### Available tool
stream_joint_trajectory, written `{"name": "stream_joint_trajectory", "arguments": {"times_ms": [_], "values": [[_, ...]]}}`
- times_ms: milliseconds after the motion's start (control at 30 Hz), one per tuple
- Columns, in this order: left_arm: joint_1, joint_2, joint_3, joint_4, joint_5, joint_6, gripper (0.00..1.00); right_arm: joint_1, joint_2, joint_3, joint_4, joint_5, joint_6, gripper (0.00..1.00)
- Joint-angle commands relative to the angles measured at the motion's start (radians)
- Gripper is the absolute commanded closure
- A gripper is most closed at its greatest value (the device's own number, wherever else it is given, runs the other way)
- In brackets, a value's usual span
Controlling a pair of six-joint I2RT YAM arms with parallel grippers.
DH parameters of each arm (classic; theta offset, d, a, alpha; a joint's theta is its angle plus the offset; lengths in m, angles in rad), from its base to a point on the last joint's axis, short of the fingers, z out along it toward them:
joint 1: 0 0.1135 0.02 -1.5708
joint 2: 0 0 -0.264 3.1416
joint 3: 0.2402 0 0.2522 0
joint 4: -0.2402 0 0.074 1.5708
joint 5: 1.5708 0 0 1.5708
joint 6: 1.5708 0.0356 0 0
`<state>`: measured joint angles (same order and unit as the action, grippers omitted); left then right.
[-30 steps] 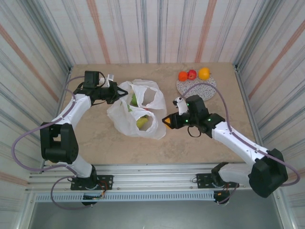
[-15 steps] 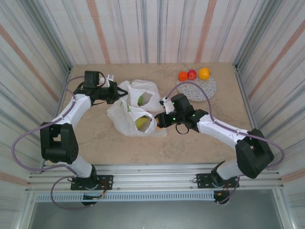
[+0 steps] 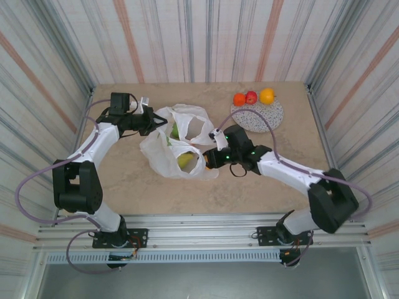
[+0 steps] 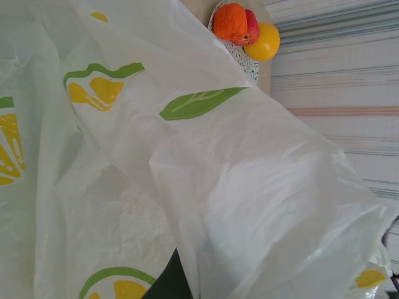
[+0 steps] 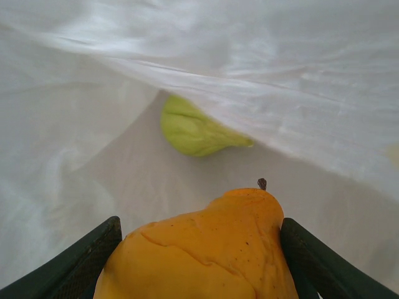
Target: Place the fruits into the plastic bag
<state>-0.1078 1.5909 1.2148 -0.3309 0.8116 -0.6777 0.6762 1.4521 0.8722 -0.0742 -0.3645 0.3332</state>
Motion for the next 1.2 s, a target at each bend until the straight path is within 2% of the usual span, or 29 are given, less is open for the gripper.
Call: {"name": "stream_joint_trajectory", "arguments": {"times_ms": [0, 300, 433, 667, 900, 1167], "values": [[-0.009, -0.035, -0.003, 0.007, 0.012, 0.004, 1.00, 0.024, 0.095, 0.063, 0.101, 0.018, 0.007, 0.48], [-0.010, -0.035, 0.000, 0.007, 0.018, 0.003, 1.00, 0.100, 0.270, 0.161, 0.354, 0.217, 0.078, 0.46], [-0.012, -0.041, 0.000, 0.008, 0.021, 0.003, 1.00, 0.116, 0.341, 0.215, 0.399, 0.310, 0.124, 0.45], [-0.012, -0.072, 0.011, 0.034, 0.062, -0.002, 1.00, 0.154, 0.449, 0.300, 0.469, 0.369, 0.211, 0.44], [-0.013, -0.110, 0.008, 0.063, 0.075, -0.007, 1.00, 0.155, 0.531, 0.372, 0.473, 0.307, 0.266, 0.41], [-0.012, -0.106, 0.005, 0.057, 0.068, -0.013, 1.00, 0.158, 0.622, 0.471, 0.456, 0.130, 0.318, 0.30]]}}
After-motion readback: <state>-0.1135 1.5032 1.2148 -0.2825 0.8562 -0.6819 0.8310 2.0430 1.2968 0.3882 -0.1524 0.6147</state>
